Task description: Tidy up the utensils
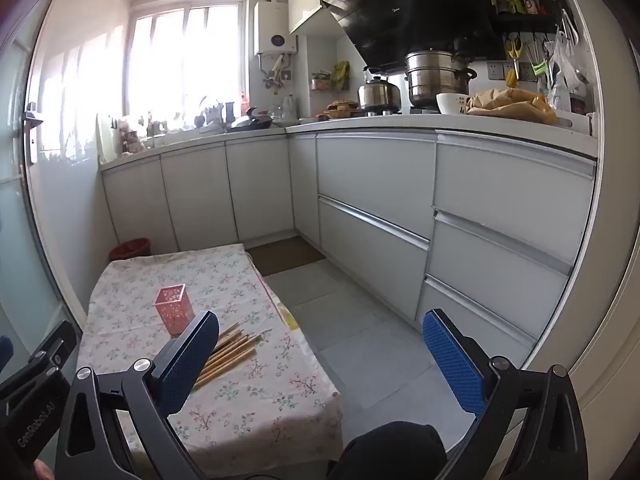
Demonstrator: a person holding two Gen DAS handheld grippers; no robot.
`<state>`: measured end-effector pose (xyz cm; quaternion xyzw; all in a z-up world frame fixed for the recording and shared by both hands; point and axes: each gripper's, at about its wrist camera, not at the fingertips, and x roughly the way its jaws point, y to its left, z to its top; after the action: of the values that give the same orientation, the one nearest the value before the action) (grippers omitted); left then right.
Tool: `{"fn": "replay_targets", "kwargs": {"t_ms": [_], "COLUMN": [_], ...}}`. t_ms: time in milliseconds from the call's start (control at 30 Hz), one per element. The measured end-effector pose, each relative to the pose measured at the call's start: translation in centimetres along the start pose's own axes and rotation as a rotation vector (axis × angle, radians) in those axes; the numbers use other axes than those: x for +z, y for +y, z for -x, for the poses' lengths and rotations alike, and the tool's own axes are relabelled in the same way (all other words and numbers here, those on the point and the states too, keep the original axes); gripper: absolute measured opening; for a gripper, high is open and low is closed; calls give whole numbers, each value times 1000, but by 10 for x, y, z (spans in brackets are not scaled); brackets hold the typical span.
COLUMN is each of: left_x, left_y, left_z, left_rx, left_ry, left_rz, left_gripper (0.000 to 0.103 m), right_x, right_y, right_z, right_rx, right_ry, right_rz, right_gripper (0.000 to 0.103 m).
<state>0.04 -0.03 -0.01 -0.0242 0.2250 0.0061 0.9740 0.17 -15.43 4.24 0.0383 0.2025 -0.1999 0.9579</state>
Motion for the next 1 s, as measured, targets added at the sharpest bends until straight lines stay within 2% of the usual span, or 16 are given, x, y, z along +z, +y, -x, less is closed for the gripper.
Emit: {"fn": "replay_targets", "kwargs": {"t_ms": [200, 433, 467, 633, 1000], "left_x": [3, 1, 1, 1, -1], "left_y": [0, -8, 1, 3, 0], "left_z": [-2, 0, 4, 2, -2], "left_rx": [-3, -2, -8, -13, -79], "left_ry": [-7, -35, -37, -27, -29], "left_rz": [-9, -9, 9, 18, -8], "left_gripper": [102, 102, 102, 102, 102], "right_x": [1, -1, -1, -2, 0], "right_y": [-2, -4, -4, 2, -8], "right_z": [-3, 3, 3, 6, 0], "right_rx": [-2, 13, 21, 16, 25], "right_ry": [19, -41, -44, -56, -29], "right_rz": [-6, -43, -44, -16, -70], "right_gripper": [103, 103, 103, 103, 103]}}
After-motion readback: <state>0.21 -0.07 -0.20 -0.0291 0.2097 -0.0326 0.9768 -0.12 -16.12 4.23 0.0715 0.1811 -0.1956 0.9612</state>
